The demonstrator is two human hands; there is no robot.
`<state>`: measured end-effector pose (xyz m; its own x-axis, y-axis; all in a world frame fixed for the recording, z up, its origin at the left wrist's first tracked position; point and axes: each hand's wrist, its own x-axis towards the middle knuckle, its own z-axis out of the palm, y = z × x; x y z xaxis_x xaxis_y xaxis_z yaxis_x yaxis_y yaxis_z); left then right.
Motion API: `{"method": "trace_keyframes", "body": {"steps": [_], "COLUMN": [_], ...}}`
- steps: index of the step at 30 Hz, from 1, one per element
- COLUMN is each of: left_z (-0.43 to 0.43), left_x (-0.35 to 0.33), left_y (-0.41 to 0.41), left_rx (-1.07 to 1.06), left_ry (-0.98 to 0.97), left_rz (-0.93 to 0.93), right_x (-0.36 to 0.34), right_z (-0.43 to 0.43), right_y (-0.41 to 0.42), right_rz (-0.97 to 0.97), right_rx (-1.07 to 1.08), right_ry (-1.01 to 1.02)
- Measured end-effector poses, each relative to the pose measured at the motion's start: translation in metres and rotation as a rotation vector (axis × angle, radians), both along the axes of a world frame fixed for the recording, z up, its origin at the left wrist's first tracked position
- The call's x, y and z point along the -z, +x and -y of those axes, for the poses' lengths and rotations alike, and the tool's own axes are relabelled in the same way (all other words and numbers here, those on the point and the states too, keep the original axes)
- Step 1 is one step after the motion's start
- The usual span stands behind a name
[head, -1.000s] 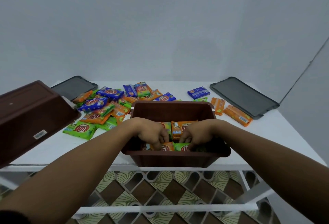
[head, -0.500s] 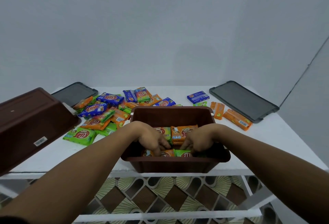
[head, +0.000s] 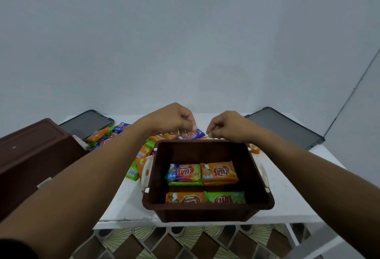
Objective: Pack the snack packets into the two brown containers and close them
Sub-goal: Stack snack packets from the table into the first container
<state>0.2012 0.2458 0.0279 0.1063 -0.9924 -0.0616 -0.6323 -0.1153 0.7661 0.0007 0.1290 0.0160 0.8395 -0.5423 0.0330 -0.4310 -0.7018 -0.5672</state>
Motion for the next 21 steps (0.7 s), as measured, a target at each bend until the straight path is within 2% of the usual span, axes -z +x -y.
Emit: {"method": "trace_keyframes", "body": {"steps": [4,9,16,21], "left_z": [0.021,0.055,0.108,0.131], "left_x": [0.004,0.023,0.051,0.074], "left_y": [0.014,0.028,0.038,0.041], "left_rx": [-0.107,-0.201,-0.197,-0.171], "left_ry": [-0.029,0.034,0.249,0.383], "left_rz": [-0.016,0.001,0.074,0.227], "right_x": [0.001,0.007,0.038,0.062], "right_z": [0.032,0.084,0.161,0.200], "right_y": [0.008,0.017,0.021,0.024], "right_rz": [0.062,-0.005,-0.315,-0.497], "right_rx": [0.045,0.059,0.011,-0.045], "right_ry": [-0.007,-0.056,-0.196,-0.249]}}
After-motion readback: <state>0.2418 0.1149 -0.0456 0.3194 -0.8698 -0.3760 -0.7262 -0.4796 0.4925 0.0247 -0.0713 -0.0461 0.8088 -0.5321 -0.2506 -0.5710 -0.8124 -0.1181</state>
